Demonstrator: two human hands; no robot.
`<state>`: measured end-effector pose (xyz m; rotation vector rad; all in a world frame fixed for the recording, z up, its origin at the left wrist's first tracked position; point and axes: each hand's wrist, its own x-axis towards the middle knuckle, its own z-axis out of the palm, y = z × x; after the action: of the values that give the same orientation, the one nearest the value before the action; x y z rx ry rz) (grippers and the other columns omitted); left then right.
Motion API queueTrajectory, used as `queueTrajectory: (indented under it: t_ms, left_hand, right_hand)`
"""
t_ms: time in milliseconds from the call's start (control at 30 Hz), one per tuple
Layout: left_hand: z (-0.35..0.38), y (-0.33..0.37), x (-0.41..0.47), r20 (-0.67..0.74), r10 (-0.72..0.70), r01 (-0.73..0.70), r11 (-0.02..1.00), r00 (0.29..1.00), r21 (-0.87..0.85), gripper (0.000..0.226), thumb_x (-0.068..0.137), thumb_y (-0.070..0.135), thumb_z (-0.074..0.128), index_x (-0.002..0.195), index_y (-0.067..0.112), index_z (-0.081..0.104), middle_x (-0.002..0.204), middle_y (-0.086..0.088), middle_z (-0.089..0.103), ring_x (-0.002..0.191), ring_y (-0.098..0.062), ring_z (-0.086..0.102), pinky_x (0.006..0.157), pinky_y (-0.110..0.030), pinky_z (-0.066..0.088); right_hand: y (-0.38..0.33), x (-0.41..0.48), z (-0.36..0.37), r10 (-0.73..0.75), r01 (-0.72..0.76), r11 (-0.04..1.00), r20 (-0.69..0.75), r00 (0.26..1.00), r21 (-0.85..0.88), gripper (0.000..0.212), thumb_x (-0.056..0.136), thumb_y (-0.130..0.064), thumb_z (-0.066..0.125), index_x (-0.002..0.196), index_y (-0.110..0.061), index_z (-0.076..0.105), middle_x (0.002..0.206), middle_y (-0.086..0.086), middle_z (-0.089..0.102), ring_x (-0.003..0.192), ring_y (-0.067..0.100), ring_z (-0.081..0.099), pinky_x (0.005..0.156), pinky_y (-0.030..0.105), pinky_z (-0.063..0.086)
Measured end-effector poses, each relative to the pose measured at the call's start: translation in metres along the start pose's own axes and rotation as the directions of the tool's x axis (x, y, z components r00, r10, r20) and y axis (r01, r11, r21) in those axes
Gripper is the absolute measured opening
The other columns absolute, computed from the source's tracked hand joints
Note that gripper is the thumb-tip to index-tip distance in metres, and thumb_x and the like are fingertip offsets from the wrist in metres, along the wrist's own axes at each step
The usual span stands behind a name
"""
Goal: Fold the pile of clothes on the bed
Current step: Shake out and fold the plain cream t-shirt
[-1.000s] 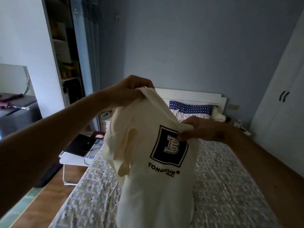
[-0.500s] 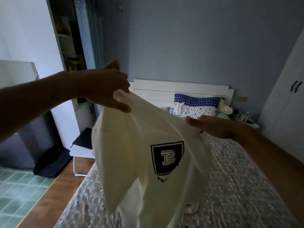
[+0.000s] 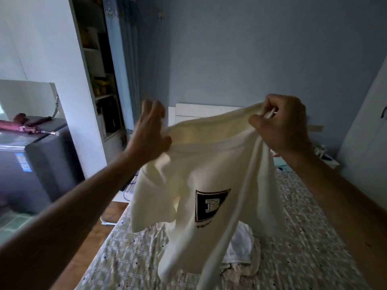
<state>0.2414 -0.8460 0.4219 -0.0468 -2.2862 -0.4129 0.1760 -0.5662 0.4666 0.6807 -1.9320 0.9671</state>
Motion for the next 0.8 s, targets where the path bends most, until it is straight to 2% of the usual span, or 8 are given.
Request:
queueTrajectory:
  t_ms: [100, 200, 367, 467, 567, 667, 733, 800]
  left_hand:
    - [0.062, -0.011, -0.027, 0.41, -0.213, 0.275, 0.956, 0.887, -0.099, 0.013, 0.084, 0.007, 0.065, 0.091, 0.016, 0.058, 0.095, -0.006, 0.062, 0.088, -0.027, 0.064, 0.068, -0.037, 0.055]
    - [0.068, -0.019, -0.011, 0.301, -0.311, 0.364, 0.921, 0.901, -0.138, 0.022, 0.091, 0.002, 0.052, 0.08, 0.012, 0.067, 0.082, -0.009, 0.065, 0.083, -0.027, 0.063, 0.065, -0.029, 0.044]
    - [0.034, 0.009, 0.034, 0.237, -0.319, 0.367, 0.91, 0.917, -0.195, 0.023, 0.095, 0.009, 0.048, 0.09, 0.011, 0.07, 0.09, -0.013, 0.065, 0.087, -0.029, 0.06, 0.064, -0.028, 0.038]
    - [0.03, 0.027, 0.041, 0.348, -0.301, 0.422, 0.834, 0.888, -0.355, 0.026, 0.099, 0.01, 0.04, 0.088, 0.012, 0.064, 0.081, -0.004, 0.061, 0.074, -0.017, 0.057, 0.061, -0.024, 0.043]
    - [0.028, 0.028, 0.042, 0.395, -0.22, 0.386, 0.826, 0.892, -0.411, 0.031, 0.101, 0.013, 0.04, 0.081, 0.016, 0.063, 0.077, 0.0, 0.061, 0.073, -0.017, 0.058, 0.06, -0.023, 0.044]
    - [0.022, 0.02, 0.041, 0.425, -0.032, 0.202, 0.911, 0.904, -0.359, 0.026, 0.096, 0.035, 0.055, 0.076, 0.02, 0.063, 0.071, 0.004, 0.06, 0.063, -0.005, 0.056, 0.059, -0.02, 0.041]
    - [0.013, 0.015, 0.043, 0.459, 0.069, 0.099, 0.938, 0.886, -0.333, 0.053, 0.082, 0.063, 0.056, 0.079, 0.011, 0.066, 0.07, -0.005, 0.061, 0.057, -0.009, 0.057, 0.058, -0.018, 0.041]
    - [0.003, 0.009, 0.045, 0.484, 0.097, 0.06, 0.952, 0.87, -0.3, 0.074, 0.076, 0.077, 0.054, 0.09, 0.006, 0.068, 0.08, -0.013, 0.066, 0.065, -0.019, 0.063, 0.06, -0.021, 0.047]
  right_hand:
    - [-0.003, 0.003, 0.01, -0.01, 0.009, 1.0, 0.06, 0.998, 0.016, 0.015, 0.071, -0.015, 0.066, 0.08, -0.017, 0.055, 0.06, -0.005, 0.05, 0.053, 0.011, 0.047, 0.054, 0.023, 0.033]
    - [0.017, 0.006, 0.0, 0.081, -0.008, 0.945, 0.211, 0.974, -0.326, 0.031, 0.076, -0.023, 0.068, 0.106, -0.024, 0.063, 0.082, 0.003, 0.067, 0.074, 0.026, 0.062, 0.064, 0.03, 0.045]
    - [0.058, 0.0, -0.009, 0.346, 0.036, 0.699, 0.381, 0.857, -0.714, 0.002, 0.076, -0.016, 0.065, 0.078, -0.015, 0.065, 0.078, 0.007, 0.062, 0.075, 0.03, 0.06, 0.072, 0.033, 0.049]
    - [0.075, -0.005, -0.006, 0.373, -0.035, 0.834, 0.517, 0.771, -0.55, 0.03, 0.075, 0.001, 0.056, 0.054, -0.016, 0.045, 0.06, 0.002, 0.044, 0.061, 0.022, 0.045, 0.052, 0.027, 0.03]
    - [0.087, -0.004, -0.014, 0.482, -0.413, 0.875, 0.548, 0.684, -0.254, 0.033, 0.081, 0.007, 0.047, 0.056, -0.015, 0.045, 0.059, 0.005, 0.044, 0.058, 0.019, 0.042, 0.054, 0.027, 0.026]
    - [0.099, -0.001, -0.022, 0.546, -0.597, 0.799, 0.511, 0.664, -0.078, 0.024, 0.09, 0.0, 0.048, 0.075, -0.012, 0.062, 0.076, 0.011, 0.056, 0.066, 0.021, 0.049, 0.059, 0.027, 0.033]
    - [0.1, 0.002, -0.027, 0.578, -0.628, 0.777, 0.444, 0.685, -0.041, 0.024, 0.094, -0.002, 0.048, 0.107, -0.009, 0.066, 0.099, 0.008, 0.056, 0.079, 0.021, 0.051, 0.058, 0.023, 0.037]
    - [0.099, 0.004, -0.029, 0.551, -0.614, 0.789, 0.432, 0.714, 0.006, 0.021, 0.094, -0.001, 0.048, 0.11, 0.0, 0.062, 0.094, 0.006, 0.055, 0.085, 0.021, 0.051, 0.052, 0.014, 0.036]
